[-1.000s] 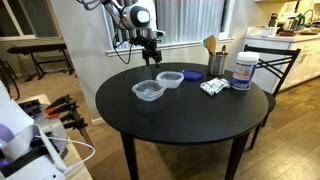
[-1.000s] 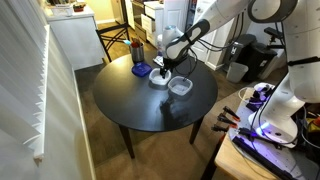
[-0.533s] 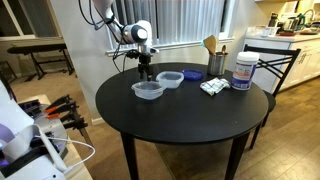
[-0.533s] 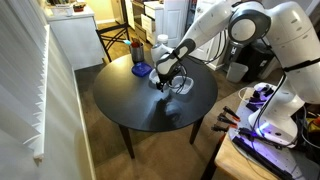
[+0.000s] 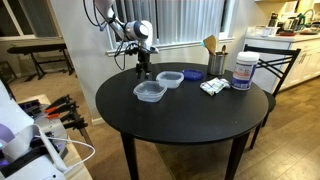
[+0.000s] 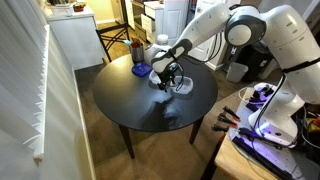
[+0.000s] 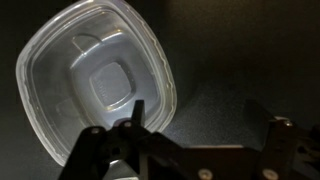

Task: Pick up one clear bowl and stack it inside the other clear bowl

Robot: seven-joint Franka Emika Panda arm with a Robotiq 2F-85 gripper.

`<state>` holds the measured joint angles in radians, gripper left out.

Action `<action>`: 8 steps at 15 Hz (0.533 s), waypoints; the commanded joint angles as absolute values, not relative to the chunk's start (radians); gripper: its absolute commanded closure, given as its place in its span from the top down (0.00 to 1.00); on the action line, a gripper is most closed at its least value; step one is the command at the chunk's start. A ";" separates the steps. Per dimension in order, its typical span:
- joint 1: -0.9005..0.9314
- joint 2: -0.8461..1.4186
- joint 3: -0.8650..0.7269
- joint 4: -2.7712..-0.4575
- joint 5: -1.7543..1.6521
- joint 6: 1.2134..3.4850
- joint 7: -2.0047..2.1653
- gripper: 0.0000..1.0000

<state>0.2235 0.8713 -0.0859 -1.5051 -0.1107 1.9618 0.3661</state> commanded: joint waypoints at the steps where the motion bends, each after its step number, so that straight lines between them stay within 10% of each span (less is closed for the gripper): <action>1: 0.226 0.894 -0.091 -1.476 -0.172 1.915 0.347 1.00; 8: 0.208 0.943 -0.112 -1.479 -0.229 1.956 0.343 1.00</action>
